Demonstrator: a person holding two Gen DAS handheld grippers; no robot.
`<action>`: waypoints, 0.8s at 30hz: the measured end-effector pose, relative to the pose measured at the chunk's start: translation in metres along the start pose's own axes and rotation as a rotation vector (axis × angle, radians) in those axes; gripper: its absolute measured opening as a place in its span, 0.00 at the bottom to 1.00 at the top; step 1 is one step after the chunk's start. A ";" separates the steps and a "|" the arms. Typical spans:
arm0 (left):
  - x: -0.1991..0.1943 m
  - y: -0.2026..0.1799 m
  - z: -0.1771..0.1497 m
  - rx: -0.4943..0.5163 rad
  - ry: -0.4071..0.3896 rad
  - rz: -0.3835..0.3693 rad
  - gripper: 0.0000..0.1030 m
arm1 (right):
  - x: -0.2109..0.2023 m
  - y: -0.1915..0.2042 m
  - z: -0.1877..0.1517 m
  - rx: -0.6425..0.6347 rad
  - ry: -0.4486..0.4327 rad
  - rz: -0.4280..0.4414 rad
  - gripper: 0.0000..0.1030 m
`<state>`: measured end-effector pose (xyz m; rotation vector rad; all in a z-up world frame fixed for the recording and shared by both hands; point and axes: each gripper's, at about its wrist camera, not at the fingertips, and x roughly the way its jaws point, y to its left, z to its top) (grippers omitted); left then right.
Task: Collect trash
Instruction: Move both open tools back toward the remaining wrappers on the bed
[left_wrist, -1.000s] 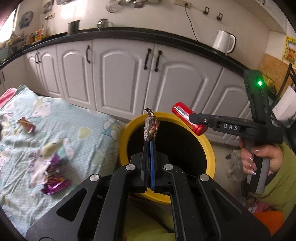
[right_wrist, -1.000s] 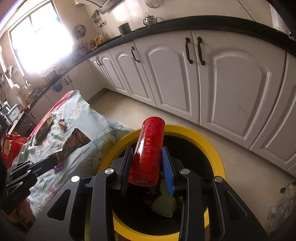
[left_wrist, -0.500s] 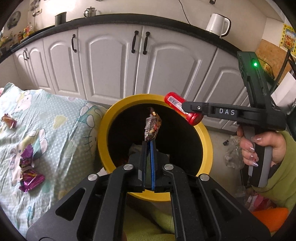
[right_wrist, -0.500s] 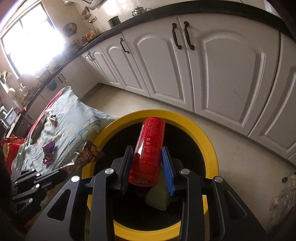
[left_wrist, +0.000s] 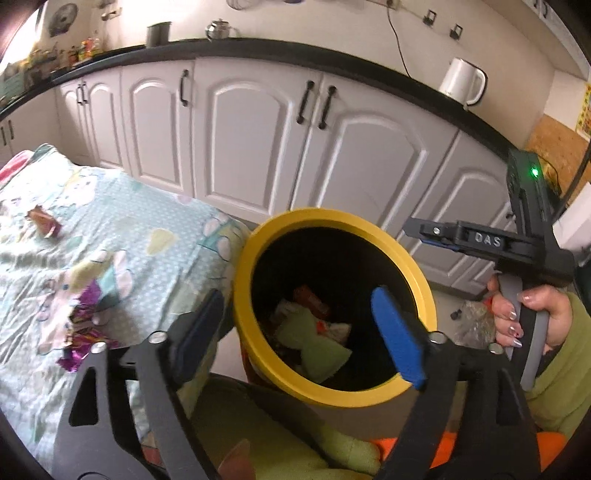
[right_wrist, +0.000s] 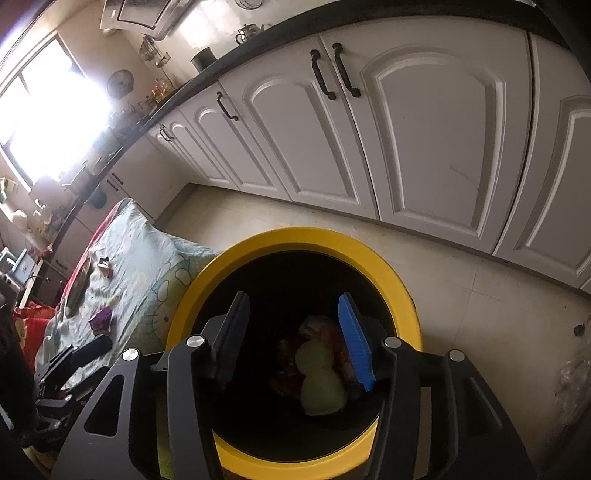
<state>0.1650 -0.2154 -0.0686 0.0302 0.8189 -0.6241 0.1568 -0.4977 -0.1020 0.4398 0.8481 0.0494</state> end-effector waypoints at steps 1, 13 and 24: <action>-0.002 0.003 0.001 -0.008 -0.008 0.007 0.78 | -0.001 0.002 0.000 -0.004 -0.004 0.004 0.48; -0.041 0.054 0.004 -0.124 -0.123 0.134 0.79 | -0.015 0.056 0.002 -0.103 -0.027 0.077 0.53; -0.073 0.102 0.001 -0.217 -0.200 0.212 0.79 | -0.014 0.124 -0.002 -0.219 -0.026 0.148 0.54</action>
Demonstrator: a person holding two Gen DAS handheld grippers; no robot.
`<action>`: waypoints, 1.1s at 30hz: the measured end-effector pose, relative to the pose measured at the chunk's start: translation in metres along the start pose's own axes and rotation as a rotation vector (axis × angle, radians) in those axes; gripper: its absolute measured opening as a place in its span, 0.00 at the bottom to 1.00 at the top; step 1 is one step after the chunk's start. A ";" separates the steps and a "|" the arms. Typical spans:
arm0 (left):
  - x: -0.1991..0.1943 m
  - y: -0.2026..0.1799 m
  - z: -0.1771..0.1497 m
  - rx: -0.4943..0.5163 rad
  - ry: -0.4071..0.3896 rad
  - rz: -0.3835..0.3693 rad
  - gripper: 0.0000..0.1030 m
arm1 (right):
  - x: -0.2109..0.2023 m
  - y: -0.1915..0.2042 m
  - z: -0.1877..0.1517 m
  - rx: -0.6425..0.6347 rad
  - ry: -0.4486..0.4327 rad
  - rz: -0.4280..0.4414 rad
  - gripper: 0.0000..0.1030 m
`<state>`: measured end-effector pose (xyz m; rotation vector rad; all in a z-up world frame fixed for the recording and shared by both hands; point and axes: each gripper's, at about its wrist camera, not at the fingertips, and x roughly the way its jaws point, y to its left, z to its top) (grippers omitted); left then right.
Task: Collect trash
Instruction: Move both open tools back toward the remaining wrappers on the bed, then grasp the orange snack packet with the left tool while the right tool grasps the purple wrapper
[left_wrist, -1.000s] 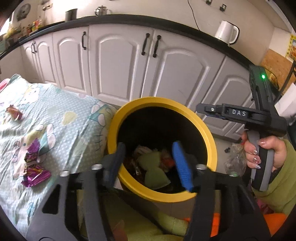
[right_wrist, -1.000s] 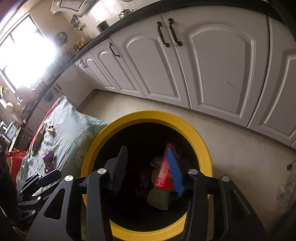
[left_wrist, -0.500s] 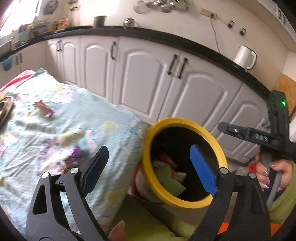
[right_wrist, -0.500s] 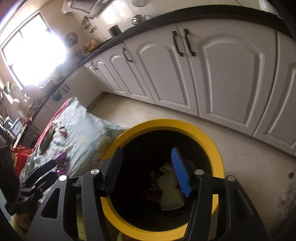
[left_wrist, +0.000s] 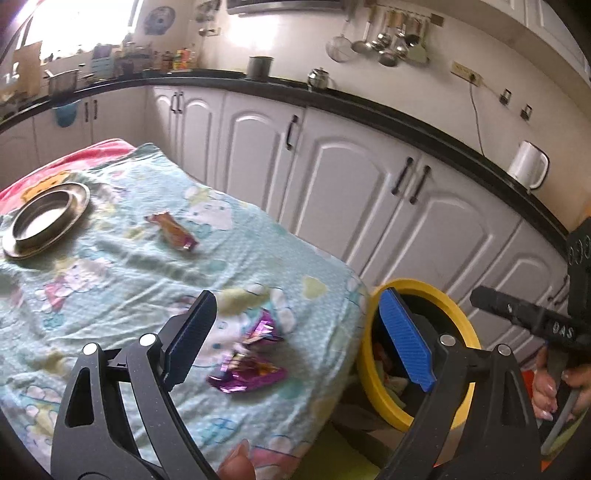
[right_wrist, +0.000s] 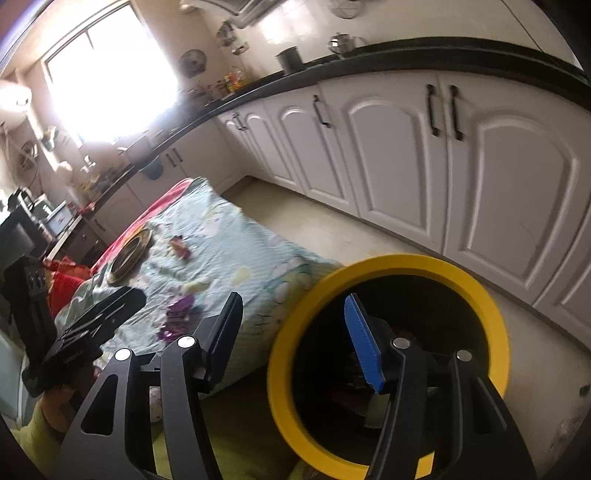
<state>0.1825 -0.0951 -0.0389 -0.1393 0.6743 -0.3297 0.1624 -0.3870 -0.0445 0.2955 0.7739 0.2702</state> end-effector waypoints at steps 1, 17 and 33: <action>-0.002 0.005 0.001 -0.011 -0.005 0.005 0.79 | 0.003 0.008 0.001 -0.019 0.006 0.008 0.54; 0.003 0.089 0.029 -0.159 -0.027 0.116 0.79 | 0.071 0.101 -0.008 -0.221 0.130 0.097 0.54; 0.071 0.122 0.041 -0.270 0.094 0.078 0.63 | 0.136 0.134 -0.011 -0.172 0.259 0.179 0.41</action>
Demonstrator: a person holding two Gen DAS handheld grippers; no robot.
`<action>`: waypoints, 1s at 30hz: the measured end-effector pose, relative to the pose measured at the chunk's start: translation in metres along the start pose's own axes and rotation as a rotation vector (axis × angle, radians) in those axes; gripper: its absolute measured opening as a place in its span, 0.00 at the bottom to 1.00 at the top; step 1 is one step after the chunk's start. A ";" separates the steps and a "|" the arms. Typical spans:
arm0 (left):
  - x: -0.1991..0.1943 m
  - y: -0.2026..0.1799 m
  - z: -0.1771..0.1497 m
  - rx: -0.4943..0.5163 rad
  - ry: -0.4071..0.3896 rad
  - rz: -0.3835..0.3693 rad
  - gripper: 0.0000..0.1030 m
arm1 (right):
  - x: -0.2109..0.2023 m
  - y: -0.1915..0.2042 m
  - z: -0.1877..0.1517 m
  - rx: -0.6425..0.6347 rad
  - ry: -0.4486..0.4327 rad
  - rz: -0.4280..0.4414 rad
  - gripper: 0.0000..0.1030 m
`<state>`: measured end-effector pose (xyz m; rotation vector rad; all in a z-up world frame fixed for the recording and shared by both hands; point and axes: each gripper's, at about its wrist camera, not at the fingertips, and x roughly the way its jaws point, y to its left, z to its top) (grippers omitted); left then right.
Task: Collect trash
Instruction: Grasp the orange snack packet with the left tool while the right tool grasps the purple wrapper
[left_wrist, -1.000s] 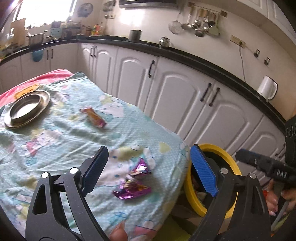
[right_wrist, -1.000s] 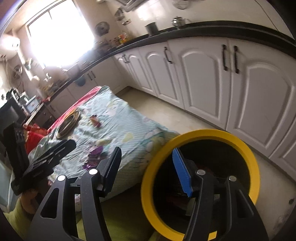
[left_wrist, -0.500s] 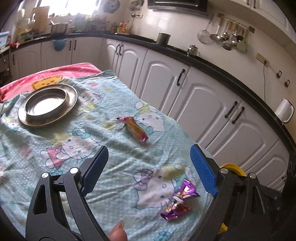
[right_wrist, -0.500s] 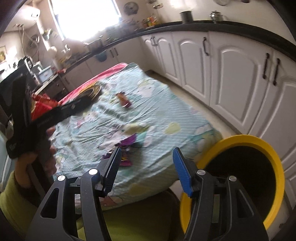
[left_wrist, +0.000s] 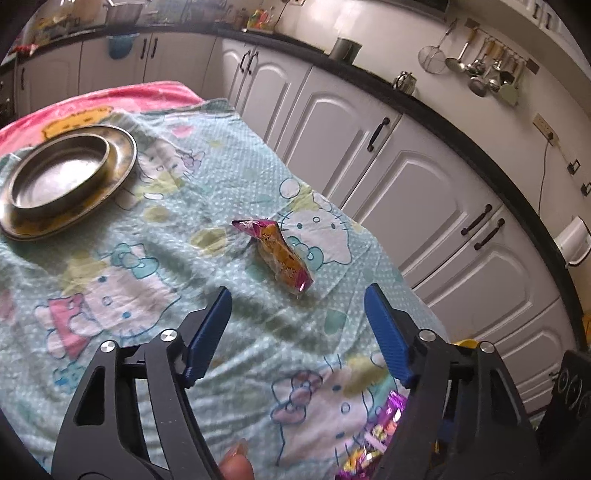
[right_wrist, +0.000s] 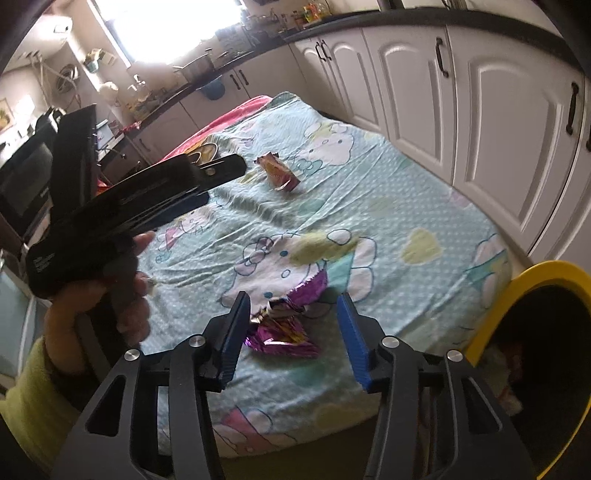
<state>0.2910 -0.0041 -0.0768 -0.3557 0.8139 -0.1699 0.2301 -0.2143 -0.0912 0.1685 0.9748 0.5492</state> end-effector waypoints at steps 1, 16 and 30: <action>0.006 0.001 0.002 -0.006 0.008 0.004 0.62 | 0.003 0.000 0.001 0.003 0.008 0.006 0.34; 0.061 0.007 0.012 -0.060 0.096 0.020 0.13 | -0.009 0.000 -0.013 -0.076 0.002 -0.013 0.18; 0.026 -0.036 -0.016 0.134 0.041 -0.005 0.01 | -0.046 -0.035 -0.004 0.021 -0.107 -0.039 0.17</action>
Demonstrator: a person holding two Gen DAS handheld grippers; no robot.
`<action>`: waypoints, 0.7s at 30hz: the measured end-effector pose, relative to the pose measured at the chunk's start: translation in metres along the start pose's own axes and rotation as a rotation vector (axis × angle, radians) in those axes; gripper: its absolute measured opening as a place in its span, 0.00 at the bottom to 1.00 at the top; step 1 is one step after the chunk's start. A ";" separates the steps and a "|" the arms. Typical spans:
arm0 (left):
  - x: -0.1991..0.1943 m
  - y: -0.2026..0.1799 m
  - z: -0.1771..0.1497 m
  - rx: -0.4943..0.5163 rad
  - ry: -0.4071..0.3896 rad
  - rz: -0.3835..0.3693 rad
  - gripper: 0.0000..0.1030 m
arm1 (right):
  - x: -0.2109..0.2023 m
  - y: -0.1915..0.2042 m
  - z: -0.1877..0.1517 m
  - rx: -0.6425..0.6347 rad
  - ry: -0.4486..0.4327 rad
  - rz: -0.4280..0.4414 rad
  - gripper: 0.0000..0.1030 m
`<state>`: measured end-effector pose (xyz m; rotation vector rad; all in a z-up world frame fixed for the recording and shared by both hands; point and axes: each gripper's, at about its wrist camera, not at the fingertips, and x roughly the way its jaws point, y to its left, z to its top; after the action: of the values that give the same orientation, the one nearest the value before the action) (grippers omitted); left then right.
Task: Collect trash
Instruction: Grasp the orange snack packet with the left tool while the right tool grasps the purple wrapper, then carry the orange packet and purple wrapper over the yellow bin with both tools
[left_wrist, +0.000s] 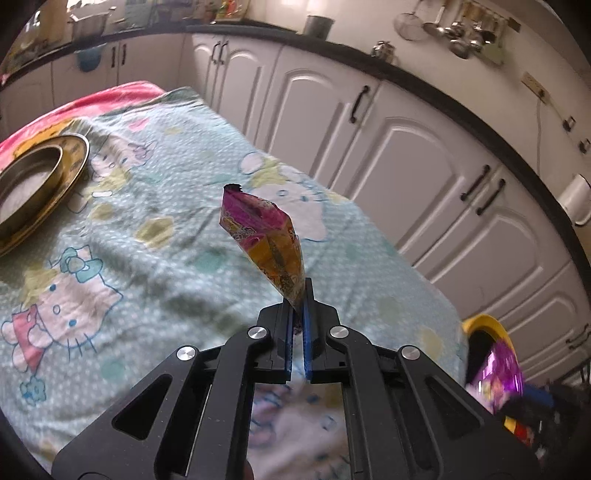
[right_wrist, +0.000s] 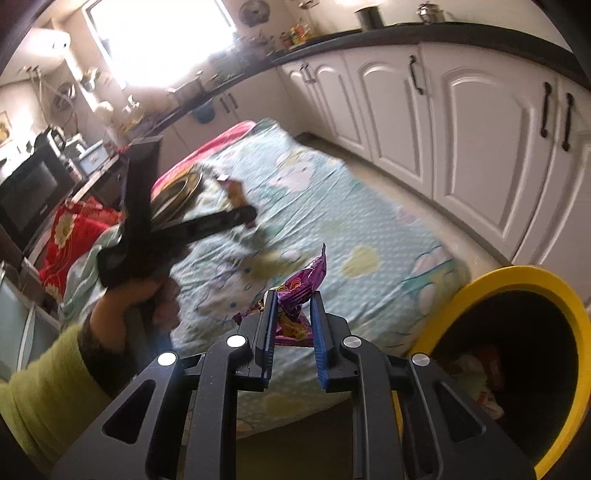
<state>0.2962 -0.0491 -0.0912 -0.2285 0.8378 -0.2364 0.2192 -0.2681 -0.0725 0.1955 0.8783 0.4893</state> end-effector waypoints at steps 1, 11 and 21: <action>-0.004 -0.004 -0.002 0.008 -0.005 -0.006 0.01 | -0.005 -0.004 0.001 0.009 -0.013 -0.010 0.17; -0.033 -0.038 -0.016 0.062 -0.038 -0.083 0.01 | -0.035 -0.036 0.003 0.065 -0.104 -0.087 0.17; -0.051 -0.068 -0.031 0.107 -0.042 -0.150 0.01 | -0.061 -0.062 -0.001 0.103 -0.182 -0.170 0.17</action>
<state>0.2320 -0.1014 -0.0555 -0.1953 0.7643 -0.4144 0.2062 -0.3514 -0.0532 0.2535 0.7353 0.2633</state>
